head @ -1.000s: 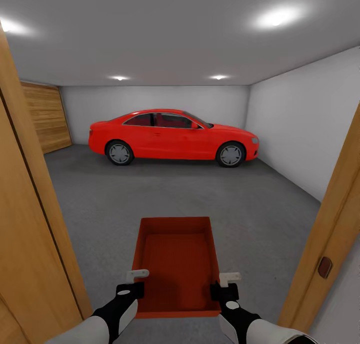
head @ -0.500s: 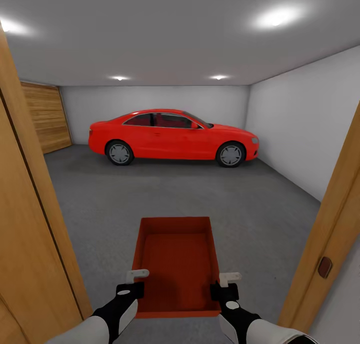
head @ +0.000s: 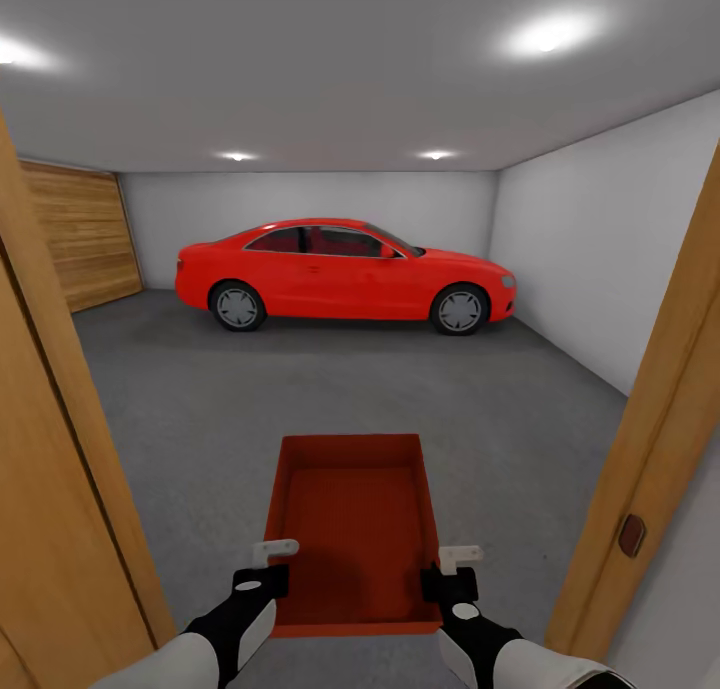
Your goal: Move the two storage containers from the living room to the garage. In the garage, place one container on the floor and stack the other container on top of it (either order is fine).
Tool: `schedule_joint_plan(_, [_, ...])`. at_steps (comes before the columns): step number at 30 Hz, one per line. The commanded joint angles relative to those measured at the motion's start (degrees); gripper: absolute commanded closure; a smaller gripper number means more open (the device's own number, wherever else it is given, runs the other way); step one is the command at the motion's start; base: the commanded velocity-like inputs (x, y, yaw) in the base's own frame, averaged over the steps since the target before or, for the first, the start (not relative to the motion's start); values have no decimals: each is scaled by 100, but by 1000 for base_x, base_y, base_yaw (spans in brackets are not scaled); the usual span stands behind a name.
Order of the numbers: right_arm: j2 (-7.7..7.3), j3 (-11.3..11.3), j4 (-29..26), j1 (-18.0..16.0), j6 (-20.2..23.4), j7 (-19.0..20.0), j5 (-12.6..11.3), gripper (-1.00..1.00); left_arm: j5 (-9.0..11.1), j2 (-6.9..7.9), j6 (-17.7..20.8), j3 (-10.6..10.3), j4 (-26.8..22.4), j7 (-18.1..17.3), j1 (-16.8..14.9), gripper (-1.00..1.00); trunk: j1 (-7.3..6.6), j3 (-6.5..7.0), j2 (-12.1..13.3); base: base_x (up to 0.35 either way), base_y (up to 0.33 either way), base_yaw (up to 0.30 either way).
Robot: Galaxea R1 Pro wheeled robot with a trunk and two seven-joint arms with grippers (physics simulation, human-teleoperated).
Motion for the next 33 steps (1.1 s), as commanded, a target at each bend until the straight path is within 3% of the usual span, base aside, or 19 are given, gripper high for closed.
schedule_joint_plan(1, [-22,-385,-21,-6,-52,11,35,100,306,373,12,209,1,33,-4,100,1,-8,-6,6,-3,0])
schedule_joint_plan(33, [-27,-385,-21,-6,-52,11,35,100,306,386,13,209,-19,33,-4,100,1,-8,-6,295,0,0])
